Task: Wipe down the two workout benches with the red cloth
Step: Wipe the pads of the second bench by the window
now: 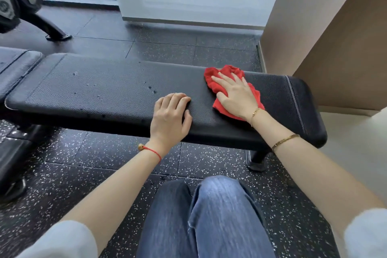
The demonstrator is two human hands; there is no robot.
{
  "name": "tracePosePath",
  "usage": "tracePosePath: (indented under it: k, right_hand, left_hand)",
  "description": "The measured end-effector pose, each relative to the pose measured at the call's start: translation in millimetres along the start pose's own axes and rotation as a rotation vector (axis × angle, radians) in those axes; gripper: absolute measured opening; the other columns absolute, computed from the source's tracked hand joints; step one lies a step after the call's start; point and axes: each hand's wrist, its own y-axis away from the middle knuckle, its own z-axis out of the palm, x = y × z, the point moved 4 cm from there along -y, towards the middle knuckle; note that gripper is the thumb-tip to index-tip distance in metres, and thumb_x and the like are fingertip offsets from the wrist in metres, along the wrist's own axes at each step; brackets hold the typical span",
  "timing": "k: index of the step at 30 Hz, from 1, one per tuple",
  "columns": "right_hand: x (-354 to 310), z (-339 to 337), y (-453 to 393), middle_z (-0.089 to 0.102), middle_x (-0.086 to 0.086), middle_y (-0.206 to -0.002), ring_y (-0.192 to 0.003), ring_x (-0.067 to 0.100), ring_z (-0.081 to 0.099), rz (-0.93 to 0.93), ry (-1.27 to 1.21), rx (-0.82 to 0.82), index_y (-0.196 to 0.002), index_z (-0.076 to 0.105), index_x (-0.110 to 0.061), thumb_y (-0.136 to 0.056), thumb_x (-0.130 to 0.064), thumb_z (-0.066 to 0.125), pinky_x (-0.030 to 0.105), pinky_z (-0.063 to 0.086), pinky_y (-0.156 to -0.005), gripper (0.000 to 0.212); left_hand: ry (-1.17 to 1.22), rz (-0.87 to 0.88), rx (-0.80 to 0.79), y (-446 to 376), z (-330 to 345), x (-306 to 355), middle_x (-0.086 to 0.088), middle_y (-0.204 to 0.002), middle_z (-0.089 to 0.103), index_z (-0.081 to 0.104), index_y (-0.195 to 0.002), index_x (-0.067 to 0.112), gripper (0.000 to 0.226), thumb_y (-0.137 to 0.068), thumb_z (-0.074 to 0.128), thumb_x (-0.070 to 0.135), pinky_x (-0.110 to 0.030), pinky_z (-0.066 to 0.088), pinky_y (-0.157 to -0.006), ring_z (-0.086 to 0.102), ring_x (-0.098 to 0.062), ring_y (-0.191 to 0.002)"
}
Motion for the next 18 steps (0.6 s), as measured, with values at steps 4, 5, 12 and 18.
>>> tracePosePath:
  k: [4,5,12,18]
  right_hand:
    - [-18,5,-42,0.022,-0.011,-0.16,-0.149,0.025,0.011,0.019,0.028,0.005,-0.149,0.033,-0.036,-0.095,-0.036,0.04,0.045,0.0,-0.122,0.054]
    - [-21,8,-46,0.023,-0.011,-0.16,-0.149,0.025,0.012,-0.014,0.028,0.007,-0.149,0.033,-0.036,-0.095,-0.035,0.041,0.045,0.0,-0.122,0.054]
    - [-33,10,-4,0.025,-0.013,-0.159,-0.15,0.023,0.013,-0.334,0.019,-0.055,-0.148,0.035,-0.036,-0.09,-0.03,0.05,0.044,0.002,-0.122,0.059]
    - [-26,8,-30,0.028,-0.011,-0.158,-0.149,0.023,0.015,-0.238,0.005,-0.039,-0.147,0.038,-0.034,-0.092,-0.03,0.049,0.044,0.002,-0.122,0.056]
  left_hand:
    - [-0.021,0.016,-0.007,-1,0,0,-0.003,-0.123,0.063,0.064,-0.118,0.013,0.033,-0.09,0.05,0.025,-0.044,0.041,-0.103,0.056,-0.028,-0.119]
    - [-0.022,0.016,-0.008,-1,0,0,-0.003,-0.124,0.063,0.064,-0.119,0.013,0.034,-0.09,0.05,0.024,-0.044,0.041,-0.104,0.056,-0.027,-0.119]
    - [-0.019,-0.005,-0.023,-5,-4,2,-0.005,-0.127,0.063,0.065,-0.121,0.01,0.037,-0.087,0.053,0.02,-0.045,0.04,-0.105,0.057,-0.029,-0.119]
    - [-0.01,-0.011,-0.038,-6,-6,2,-0.005,-0.125,0.064,0.065,-0.121,0.011,0.037,-0.087,0.054,0.021,-0.044,0.04,-0.106,0.056,-0.028,-0.121]
